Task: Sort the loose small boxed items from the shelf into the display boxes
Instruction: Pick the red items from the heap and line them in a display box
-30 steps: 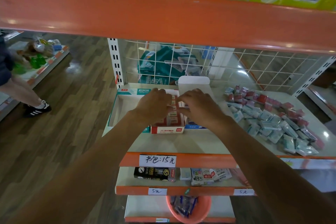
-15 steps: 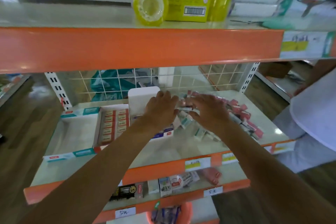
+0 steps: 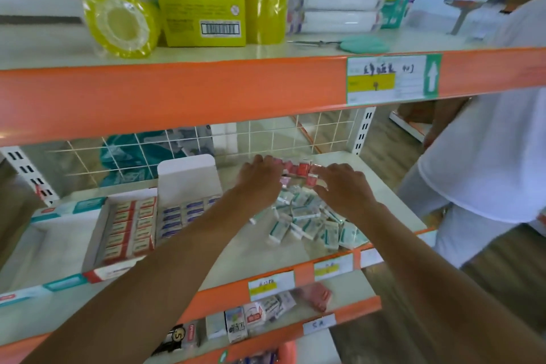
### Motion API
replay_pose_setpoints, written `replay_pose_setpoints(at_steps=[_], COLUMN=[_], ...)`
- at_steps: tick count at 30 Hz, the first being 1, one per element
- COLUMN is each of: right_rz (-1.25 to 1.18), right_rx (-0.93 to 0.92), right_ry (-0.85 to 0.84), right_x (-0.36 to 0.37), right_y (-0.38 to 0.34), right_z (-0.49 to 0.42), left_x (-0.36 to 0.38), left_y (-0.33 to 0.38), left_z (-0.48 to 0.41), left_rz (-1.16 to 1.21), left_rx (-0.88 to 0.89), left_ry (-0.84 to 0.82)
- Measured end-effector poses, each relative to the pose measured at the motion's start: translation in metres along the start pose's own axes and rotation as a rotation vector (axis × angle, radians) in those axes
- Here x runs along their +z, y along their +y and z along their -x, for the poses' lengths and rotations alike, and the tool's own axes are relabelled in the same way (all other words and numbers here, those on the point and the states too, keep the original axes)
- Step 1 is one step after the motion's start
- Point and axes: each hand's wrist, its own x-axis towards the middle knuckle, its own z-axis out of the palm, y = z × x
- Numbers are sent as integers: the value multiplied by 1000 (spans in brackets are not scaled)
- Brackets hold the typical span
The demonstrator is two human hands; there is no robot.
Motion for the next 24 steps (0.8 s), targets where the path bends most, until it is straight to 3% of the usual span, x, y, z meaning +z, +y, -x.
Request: replay_pose_setpoints(at_steps=[10,16,24], right_rz=[20,-23,-128], right_rx=[-175,-190,-114], right_ry=[14,-24,-124], right_x=[22,29,40], right_y=[-14,-25,-40], right_z=[-30,-46,-62], left_x=[20,31,40], left_y=[-20,-18,-15], left_z=[-24,-28,-28], left_rz=[198,334,339], left_rx=[-207,-256,-316], left_ry=[-102,-59,35])
